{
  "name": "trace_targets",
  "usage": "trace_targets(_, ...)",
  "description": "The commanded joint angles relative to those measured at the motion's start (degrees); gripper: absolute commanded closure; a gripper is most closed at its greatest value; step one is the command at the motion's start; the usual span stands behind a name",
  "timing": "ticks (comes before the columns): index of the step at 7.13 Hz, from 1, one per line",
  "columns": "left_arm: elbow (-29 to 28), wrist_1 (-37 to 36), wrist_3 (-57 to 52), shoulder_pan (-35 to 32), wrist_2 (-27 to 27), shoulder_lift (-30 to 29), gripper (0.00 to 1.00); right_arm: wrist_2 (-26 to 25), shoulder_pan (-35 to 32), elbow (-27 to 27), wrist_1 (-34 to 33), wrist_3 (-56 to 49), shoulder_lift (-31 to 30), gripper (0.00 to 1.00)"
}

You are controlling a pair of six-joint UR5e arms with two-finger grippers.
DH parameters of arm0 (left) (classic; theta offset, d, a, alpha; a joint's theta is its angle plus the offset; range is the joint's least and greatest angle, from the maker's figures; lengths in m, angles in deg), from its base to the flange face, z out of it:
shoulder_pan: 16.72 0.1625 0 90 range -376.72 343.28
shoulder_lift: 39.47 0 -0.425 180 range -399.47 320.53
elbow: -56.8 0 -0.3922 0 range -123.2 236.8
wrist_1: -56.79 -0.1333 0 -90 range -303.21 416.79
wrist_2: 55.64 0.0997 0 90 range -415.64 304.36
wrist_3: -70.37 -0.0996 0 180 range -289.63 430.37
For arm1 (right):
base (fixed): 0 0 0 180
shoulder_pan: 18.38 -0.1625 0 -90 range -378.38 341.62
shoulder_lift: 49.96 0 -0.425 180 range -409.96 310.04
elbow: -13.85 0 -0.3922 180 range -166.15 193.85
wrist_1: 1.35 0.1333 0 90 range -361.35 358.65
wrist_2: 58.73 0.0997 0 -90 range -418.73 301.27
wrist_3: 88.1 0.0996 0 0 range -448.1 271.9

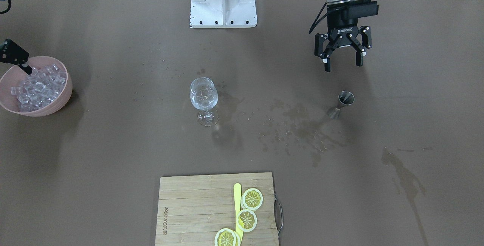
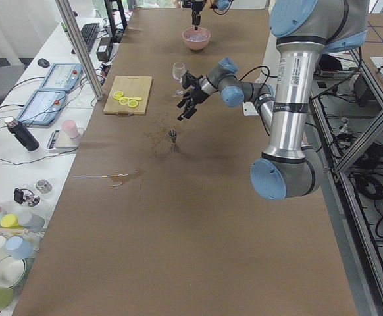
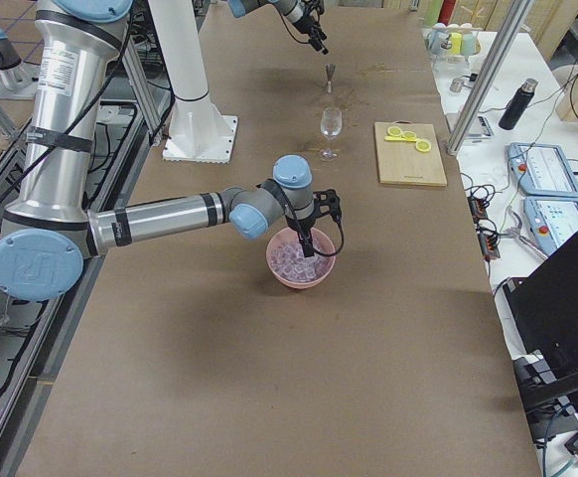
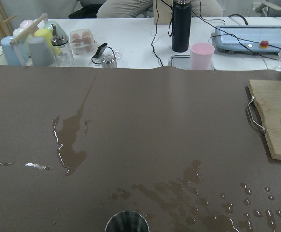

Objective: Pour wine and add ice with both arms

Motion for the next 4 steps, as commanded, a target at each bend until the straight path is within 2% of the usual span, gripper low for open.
trace_targets(1, -0.5, 0.04, -5.39, -6.97, -8.33, -0.64, 0.02, -3.63, 4.12, 0.55, 0.33, 0.02, 1.36, 0.01)
trace_targets(4, -1.11, -0.14, -7.31, -7.42, -8.6, -1.79, 0.02, -3.63, 4.03, 2.22, 0.42, -0.51, 1.38, 0.05)
